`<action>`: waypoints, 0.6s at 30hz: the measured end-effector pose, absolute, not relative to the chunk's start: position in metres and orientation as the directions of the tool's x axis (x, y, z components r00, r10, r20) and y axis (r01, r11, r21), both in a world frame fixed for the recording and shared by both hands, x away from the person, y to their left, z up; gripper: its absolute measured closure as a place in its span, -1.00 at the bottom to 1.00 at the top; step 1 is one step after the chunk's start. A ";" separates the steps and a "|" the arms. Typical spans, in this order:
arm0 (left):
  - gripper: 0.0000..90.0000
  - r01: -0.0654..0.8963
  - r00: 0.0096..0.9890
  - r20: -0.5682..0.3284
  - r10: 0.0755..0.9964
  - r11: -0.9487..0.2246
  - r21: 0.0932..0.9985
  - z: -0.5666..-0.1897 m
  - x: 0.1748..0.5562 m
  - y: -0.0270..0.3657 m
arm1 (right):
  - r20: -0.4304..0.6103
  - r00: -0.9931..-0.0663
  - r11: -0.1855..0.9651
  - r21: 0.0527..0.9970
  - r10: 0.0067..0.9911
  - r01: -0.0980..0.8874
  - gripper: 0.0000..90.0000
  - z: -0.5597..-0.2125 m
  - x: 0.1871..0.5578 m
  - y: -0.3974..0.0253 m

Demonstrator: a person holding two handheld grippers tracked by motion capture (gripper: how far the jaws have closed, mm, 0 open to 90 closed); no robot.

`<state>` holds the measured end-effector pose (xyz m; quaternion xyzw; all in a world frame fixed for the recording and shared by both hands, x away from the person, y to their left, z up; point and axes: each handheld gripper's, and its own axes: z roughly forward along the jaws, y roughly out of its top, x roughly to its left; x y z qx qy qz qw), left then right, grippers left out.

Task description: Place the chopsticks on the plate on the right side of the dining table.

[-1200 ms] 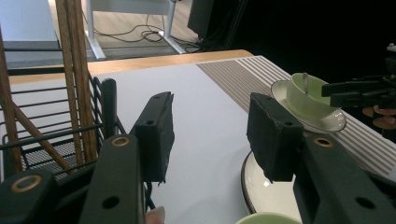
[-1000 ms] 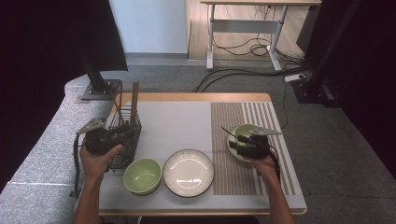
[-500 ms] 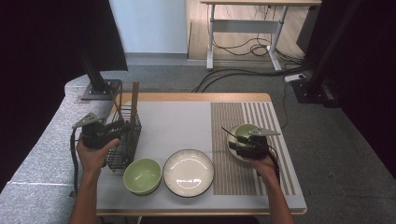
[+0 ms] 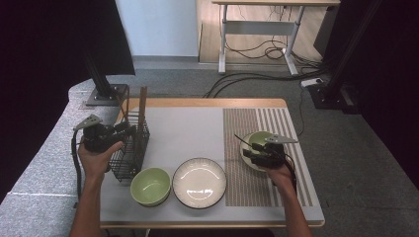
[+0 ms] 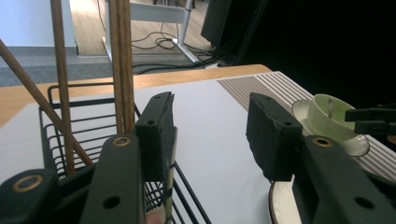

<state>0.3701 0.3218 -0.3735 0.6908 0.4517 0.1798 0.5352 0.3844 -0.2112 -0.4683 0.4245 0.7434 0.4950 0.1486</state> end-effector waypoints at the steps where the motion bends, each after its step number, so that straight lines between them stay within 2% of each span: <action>1: 0.15 0.431 0.526 -0.234 0.818 -0.019 0.902 -0.373 0.371 0.322 | 0.199 -0.596 0.150 0.862 0.778 0.484 0.02 -0.468 0.384 -0.211; 18: 0.16 0.428 0.521 -0.211 0.827 -0.039 0.903 -0.370 0.387 0.330 | 0.195 -0.600 0.156 0.862 0.776 0.482 0.02 -0.468 0.384 -0.212</action>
